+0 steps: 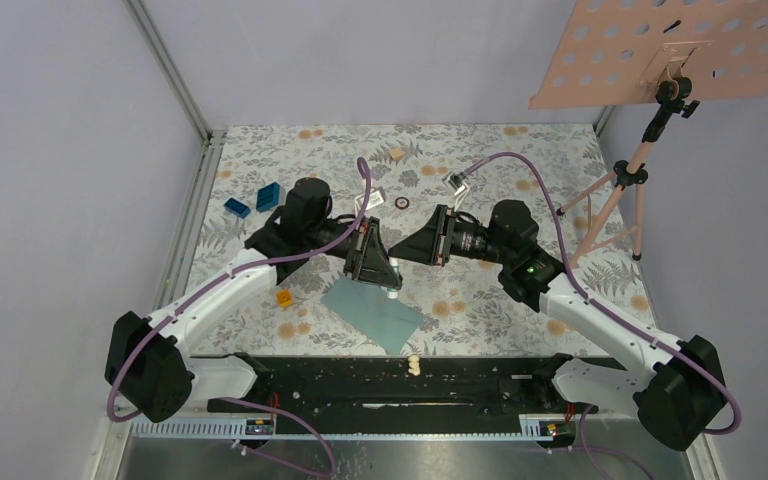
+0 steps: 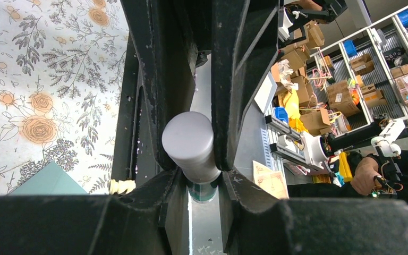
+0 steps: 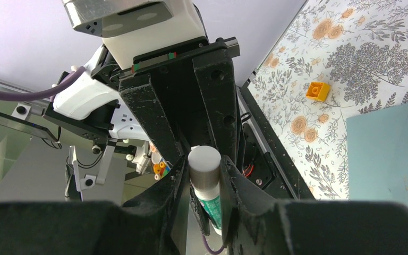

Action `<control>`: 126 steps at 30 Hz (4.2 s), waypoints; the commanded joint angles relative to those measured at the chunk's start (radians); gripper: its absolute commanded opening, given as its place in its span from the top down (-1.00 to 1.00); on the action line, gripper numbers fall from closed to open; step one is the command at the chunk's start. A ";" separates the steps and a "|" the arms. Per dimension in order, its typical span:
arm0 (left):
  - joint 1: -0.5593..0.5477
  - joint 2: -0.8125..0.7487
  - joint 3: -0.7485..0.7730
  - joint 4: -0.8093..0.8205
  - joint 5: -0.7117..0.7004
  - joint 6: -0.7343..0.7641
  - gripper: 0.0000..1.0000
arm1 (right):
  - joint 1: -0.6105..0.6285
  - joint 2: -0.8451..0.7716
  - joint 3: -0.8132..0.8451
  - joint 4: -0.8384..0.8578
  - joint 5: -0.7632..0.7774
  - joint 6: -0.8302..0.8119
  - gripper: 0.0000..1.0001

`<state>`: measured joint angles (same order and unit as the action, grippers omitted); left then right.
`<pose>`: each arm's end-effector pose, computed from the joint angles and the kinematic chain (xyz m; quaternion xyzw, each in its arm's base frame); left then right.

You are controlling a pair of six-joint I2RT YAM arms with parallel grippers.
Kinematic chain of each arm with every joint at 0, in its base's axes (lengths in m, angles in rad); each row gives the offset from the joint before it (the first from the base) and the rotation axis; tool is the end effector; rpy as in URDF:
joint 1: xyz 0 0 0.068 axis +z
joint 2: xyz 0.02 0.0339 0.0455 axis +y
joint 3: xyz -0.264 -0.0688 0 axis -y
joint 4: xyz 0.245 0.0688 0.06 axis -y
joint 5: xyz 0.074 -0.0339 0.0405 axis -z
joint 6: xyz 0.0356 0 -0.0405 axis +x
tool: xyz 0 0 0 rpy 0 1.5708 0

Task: Place the letter into the envelope and seal it
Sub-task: Close the solid glue cap on the solid glue.

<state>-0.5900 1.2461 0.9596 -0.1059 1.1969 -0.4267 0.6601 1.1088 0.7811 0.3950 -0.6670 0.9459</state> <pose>0.2044 -0.1767 0.3188 0.3680 0.6591 -0.6326 0.1731 0.1882 0.1740 0.3346 -0.1448 0.6728 0.6519 0.3186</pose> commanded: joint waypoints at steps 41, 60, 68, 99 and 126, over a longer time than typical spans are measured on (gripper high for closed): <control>0.028 0.009 -0.012 0.325 -0.069 -0.186 1.00 | 0.060 -0.048 0.038 -0.339 -0.166 -0.321 0.58; 0.111 0.021 -0.145 0.850 -0.090 -0.551 1.00 | 0.068 -0.067 0.029 -0.509 -0.187 -0.405 0.65; 0.119 0.023 -0.137 0.834 -0.146 -0.542 1.00 | 0.139 -0.054 0.016 -0.531 -0.144 -0.408 0.66; 0.148 0.060 -0.177 0.982 -0.160 -0.700 1.00 | 0.148 -0.140 -0.186 -0.013 0.250 -0.065 0.74; 0.151 0.014 -0.122 0.716 -0.274 -0.555 1.00 | 0.310 0.003 -0.133 0.004 0.213 -0.086 0.86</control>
<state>-0.4385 1.2697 0.7456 0.5011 1.1965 -0.9791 0.8474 1.0435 0.6758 0.4473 -0.1356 0.8360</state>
